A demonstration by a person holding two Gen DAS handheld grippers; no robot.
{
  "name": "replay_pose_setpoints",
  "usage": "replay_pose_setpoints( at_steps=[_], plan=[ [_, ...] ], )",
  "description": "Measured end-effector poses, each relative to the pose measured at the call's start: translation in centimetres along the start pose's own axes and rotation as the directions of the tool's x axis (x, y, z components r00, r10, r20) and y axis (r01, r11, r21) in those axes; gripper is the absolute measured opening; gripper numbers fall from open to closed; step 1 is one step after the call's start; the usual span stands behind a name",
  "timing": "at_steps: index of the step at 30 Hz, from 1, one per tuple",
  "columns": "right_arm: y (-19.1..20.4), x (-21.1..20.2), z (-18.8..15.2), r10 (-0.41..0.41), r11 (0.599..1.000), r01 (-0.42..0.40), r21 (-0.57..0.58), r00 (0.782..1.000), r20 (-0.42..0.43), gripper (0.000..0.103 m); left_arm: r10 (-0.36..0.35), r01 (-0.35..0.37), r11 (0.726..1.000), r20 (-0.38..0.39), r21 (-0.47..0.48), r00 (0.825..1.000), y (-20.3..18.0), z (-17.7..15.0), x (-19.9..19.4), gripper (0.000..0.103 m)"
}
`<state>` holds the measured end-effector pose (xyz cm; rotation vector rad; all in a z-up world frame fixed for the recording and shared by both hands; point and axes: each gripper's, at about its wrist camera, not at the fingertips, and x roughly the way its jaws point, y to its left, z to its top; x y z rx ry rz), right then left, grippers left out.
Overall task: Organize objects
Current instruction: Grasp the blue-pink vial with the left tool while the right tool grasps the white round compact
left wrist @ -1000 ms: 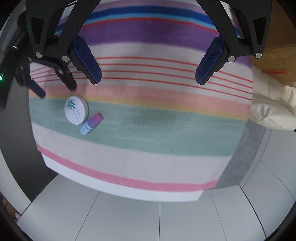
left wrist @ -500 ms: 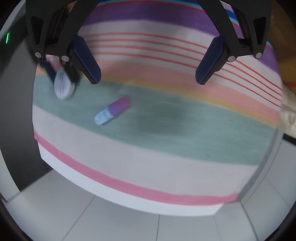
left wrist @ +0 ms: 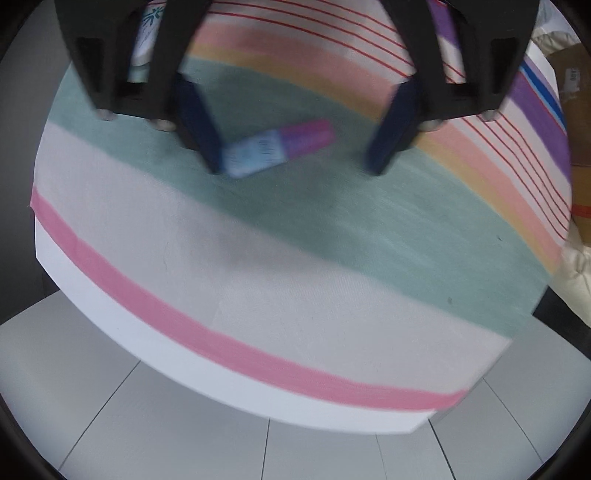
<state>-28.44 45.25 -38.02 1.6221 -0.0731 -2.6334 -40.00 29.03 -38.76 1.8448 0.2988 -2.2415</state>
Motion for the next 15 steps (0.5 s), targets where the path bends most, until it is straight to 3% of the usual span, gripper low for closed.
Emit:
replay_pose_setpoints(
  at_steps=[2, 4, 6, 7, 9, 11, 15],
  plan=[
    [-0.1, -0.2, -0.1, 0.006, 1.000, -0.006, 0.001, 1.000, -0.002, 0.060, -0.002, 0.002, 1.000, 0.015, 0.013, 1.000, 0.0, -0.3, -0.6, 0.036],
    [-0.3, -0.4, -0.2, 0.007, 1.000, -0.007, 0.006, 1.000, -0.007, 0.060, -0.016, 0.016, 0.999, 0.008, 0.028, 1.000, 0.0, -0.4, -0.7, 0.027],
    [-0.4, -0.5, -0.3, 0.005, 1.000, -0.005, 0.012, 1.000, -0.011, 0.060, -0.017, 0.017, 0.999, 0.001, 0.043, 1.000, 0.0, -0.5, -0.8, 0.025],
    [-0.3, -0.5, -0.1, 0.004, 1.000, -0.004, 0.015, 1.000, -0.014, 0.060, -0.023, 0.023, 0.998, -0.004, 0.053, 1.000, 0.0, -0.5, -0.9, 0.026],
    [-0.3, -0.7, -0.2, 0.009, 1.000, -0.009, 0.022, 1.000, -0.018, 0.060, -0.065, 0.067, 0.995, -0.025, 0.070, 0.998, 0.1, -0.5, -1.0, 0.040],
    [0.0, -0.7, -0.1, 0.011, 1.000, -0.011, 0.024, 1.000, -0.022, 0.060, -0.110, 0.117, 0.986, -0.065, 0.115, 0.992, 0.3, -0.6, -1.2, 0.067],
    [0.1, -1.4, -0.2, 0.010, 1.000, -0.009, 0.024, 1.000, -0.022, 0.060, -0.112, 0.118, 0.958, -0.038, 0.261, 0.993, 0.2, -1.4, -2.5, 0.077]
  ],
)
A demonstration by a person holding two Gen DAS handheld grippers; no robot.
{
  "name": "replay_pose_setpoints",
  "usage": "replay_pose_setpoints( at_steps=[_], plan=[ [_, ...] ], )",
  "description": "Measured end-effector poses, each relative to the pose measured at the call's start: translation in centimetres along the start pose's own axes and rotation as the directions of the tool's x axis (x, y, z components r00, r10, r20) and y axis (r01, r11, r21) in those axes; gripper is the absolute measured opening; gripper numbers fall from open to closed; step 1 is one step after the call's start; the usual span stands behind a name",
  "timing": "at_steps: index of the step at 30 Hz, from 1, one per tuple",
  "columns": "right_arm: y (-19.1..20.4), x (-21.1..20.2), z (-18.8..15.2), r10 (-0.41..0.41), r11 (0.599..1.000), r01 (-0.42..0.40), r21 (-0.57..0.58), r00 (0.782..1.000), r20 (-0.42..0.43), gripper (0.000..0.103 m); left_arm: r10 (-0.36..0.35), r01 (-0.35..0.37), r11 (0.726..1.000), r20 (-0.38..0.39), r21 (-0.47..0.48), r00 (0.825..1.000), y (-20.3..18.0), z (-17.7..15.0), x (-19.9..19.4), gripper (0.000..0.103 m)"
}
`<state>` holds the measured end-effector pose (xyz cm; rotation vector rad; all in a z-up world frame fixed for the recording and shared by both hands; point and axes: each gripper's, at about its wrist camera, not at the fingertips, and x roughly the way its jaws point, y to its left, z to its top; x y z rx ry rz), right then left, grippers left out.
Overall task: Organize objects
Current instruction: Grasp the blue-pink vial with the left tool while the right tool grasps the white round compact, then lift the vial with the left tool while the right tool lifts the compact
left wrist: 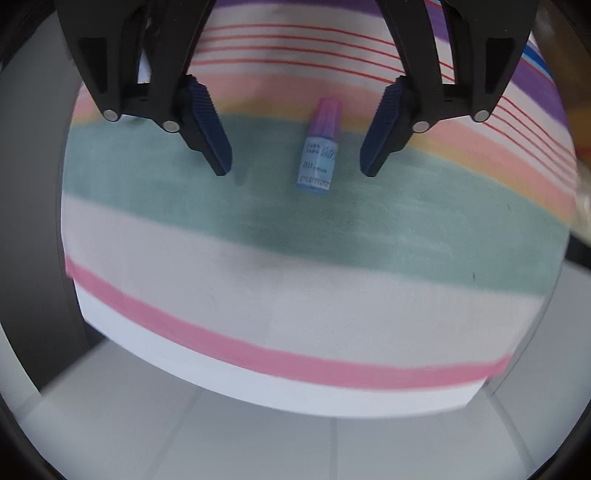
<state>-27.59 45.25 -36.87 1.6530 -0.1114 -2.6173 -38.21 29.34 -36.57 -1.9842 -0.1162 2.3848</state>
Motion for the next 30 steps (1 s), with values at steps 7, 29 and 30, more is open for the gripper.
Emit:
replay_pose_setpoints(
  at_steps=[7, 29, 30],
  plan=[
    [0.3, -0.7, -0.3, 0.000, 1.000, 0.000, 0.012, 1.000, -0.005, 0.060, 0.038, -0.038, 0.990, 0.001, 0.137, 0.999, -1.3, -0.5, 0.5, 0.019],
    [1.8, -8.8, 2.3, -0.051, 0.998, 0.050, 0.050, 0.998, 0.021, 0.060, 0.061, -0.075, 0.986, 0.098, 0.147, 0.993, 1.5, -2.5, -7.8, 0.019],
    [2.0, -9.3, 2.3, -0.054, 0.997, 0.053, 0.052, 0.998, 0.021, 0.060, 0.057, -0.071, 0.987, 0.099, 0.146, 0.994, 1.7, -2.7, -8.3, 0.019]
  ],
)
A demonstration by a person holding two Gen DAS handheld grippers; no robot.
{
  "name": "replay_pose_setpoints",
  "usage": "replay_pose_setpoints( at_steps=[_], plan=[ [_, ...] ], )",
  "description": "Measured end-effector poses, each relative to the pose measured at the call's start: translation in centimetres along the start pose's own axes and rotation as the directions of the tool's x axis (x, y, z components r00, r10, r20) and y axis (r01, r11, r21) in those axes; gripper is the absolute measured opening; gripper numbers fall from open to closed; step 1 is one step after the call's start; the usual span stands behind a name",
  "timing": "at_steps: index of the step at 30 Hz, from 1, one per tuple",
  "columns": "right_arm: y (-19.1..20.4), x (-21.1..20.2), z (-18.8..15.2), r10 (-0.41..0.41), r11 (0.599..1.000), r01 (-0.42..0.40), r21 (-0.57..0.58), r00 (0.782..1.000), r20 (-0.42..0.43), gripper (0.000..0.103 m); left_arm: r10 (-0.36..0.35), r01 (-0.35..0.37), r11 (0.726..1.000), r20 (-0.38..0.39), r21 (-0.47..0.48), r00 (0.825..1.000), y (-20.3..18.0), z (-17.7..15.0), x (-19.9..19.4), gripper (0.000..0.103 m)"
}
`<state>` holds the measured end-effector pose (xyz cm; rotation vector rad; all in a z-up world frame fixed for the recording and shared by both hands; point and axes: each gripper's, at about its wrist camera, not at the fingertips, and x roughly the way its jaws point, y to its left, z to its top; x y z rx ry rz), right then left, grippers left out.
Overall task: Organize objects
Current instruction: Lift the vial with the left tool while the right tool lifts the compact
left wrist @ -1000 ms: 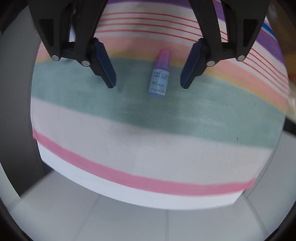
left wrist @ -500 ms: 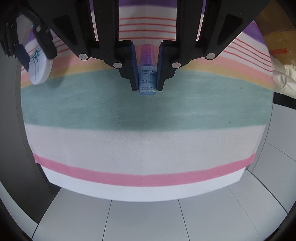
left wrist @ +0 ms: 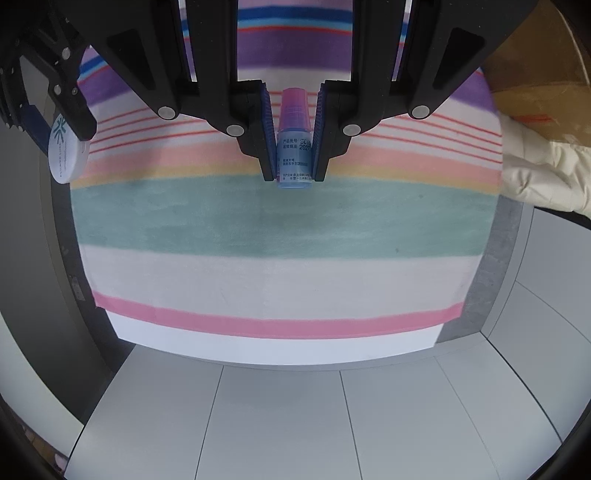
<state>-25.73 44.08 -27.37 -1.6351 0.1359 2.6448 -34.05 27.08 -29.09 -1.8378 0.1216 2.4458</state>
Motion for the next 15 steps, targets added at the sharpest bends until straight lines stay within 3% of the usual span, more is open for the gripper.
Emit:
replay_pose_setpoints(
  at_steps=[15],
  plan=[
    [3.0, -9.3, -0.5, -0.031, 0.999, 0.031, -0.012, 0.999, 0.036, 0.060, -0.024, 0.026, 0.999, 0.054, -0.035, 0.998, 5.0, -4.3, -8.4, 0.019]
  ],
)
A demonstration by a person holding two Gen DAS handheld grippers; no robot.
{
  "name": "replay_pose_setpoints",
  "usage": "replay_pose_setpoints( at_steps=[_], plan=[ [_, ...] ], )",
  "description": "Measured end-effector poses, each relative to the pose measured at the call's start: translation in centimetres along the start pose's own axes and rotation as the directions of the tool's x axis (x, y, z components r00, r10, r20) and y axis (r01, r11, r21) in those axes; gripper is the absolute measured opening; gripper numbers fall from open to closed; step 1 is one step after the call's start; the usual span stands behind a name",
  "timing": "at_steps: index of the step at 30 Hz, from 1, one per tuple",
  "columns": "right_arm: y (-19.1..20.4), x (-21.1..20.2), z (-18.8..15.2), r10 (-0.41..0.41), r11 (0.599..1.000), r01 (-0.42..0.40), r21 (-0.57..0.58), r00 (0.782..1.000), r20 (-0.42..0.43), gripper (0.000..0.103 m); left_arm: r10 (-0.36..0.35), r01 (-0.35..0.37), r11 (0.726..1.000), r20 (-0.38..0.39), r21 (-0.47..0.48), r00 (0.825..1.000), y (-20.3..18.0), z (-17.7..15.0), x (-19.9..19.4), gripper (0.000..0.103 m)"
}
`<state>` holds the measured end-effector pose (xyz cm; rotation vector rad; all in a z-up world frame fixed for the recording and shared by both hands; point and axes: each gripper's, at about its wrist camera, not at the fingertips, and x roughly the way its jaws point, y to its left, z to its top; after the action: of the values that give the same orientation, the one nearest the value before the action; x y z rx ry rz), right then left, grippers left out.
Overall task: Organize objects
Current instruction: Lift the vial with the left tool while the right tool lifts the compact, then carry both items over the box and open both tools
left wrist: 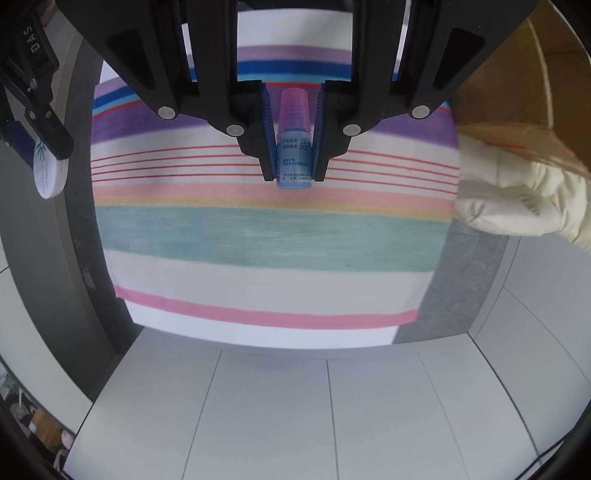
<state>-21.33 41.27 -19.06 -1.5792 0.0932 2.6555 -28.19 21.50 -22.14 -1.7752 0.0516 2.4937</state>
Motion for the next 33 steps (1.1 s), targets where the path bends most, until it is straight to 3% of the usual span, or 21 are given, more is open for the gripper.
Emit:
replay_pose_setpoints(
  at_steps=[11, 20, 26, 33],
  plan=[
    [5.7, -5.5, -1.3, 0.021, 0.999, -0.020, -0.045, 1.000, 0.009, 0.060, 0.013, -0.009, 0.997, 0.048, -0.083, 0.999, 8.2, -3.5, -7.3, 0.019],
    [17.8, -10.1, -2.0, 0.133, 0.972, -0.123, -0.201, 0.990, 0.039, 0.060, 0.095, -0.073, 0.971, 0.090, -0.226, 0.991, 20.2, -7.3, -13.3, 0.019],
    [28.5, -12.8, -3.6, 0.240, 0.916, -0.214, -0.340, 0.970, 0.036, 0.060, 0.203, -0.156, 0.918, 0.095, -0.365, 0.975, 30.0, -11.9, -17.3, 0.019],
    [39.5, -14.6, -7.2, 0.338, 0.824, -0.308, -0.475, 0.941, -0.024, 0.060, 0.251, -0.196, 0.837, 0.040, -0.511, 0.967, 39.5, -17.5, -19.4, 0.019]
  ],
)
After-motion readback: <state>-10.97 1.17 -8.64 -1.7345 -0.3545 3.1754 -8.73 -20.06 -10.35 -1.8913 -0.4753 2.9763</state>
